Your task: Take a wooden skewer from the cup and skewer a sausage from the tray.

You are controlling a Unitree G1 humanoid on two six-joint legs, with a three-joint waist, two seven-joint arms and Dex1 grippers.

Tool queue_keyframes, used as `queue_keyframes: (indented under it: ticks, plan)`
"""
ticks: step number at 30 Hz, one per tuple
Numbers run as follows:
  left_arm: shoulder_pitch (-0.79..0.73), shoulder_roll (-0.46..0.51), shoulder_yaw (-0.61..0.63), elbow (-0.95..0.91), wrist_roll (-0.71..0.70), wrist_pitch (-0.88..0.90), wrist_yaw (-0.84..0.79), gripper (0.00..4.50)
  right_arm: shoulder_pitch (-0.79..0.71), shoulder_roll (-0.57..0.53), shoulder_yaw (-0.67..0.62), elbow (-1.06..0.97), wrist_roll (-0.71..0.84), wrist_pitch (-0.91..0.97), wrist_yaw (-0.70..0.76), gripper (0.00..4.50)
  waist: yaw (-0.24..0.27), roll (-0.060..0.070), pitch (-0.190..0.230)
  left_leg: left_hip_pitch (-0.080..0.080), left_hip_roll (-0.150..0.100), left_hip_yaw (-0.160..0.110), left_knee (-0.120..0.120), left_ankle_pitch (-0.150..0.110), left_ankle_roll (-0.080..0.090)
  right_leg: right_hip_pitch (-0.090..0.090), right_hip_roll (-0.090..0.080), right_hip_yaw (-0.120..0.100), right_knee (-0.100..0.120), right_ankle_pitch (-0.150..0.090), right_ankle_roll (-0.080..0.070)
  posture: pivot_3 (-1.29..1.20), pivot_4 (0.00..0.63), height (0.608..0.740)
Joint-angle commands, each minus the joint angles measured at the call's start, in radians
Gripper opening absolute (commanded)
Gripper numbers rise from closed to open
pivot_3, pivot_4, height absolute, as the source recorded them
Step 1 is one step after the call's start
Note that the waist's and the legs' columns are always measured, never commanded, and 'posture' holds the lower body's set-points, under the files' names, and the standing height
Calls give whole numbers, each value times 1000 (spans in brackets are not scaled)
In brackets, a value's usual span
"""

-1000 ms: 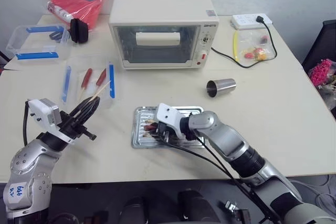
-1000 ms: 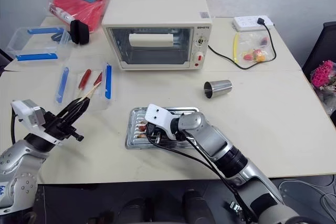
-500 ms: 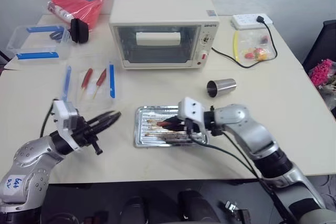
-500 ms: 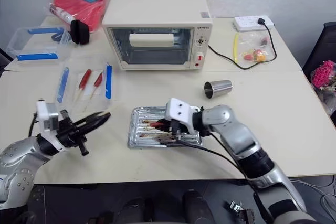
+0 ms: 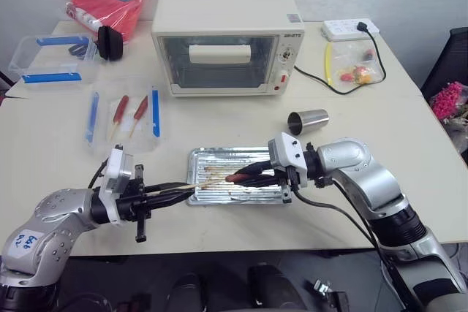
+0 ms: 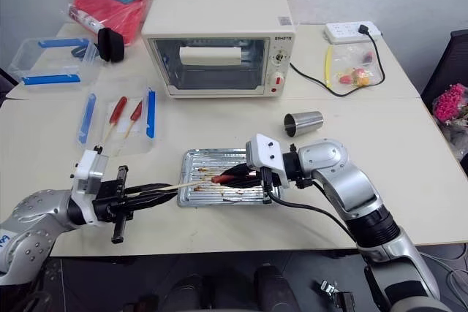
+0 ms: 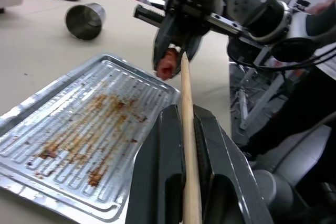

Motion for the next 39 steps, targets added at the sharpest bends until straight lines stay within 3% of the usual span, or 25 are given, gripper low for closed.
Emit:
queue_keyframes:
  ticks: [1,39]
  plan:
    - [-2,8,-2,12,24,-28,-23,0,-2,-3,-37,-57,34,15,-6,509,0,0,0,0,0,0,0,0,0,0,0,0,0,0,0,0,150,740]
    - [-18,-12,-36,45,63,-44,-63,0,3,-18,-11,-75,20,53,-5,509,0,0,0,0,0,0,1,0,0,0,0,0,1,0,0,0,150,740]
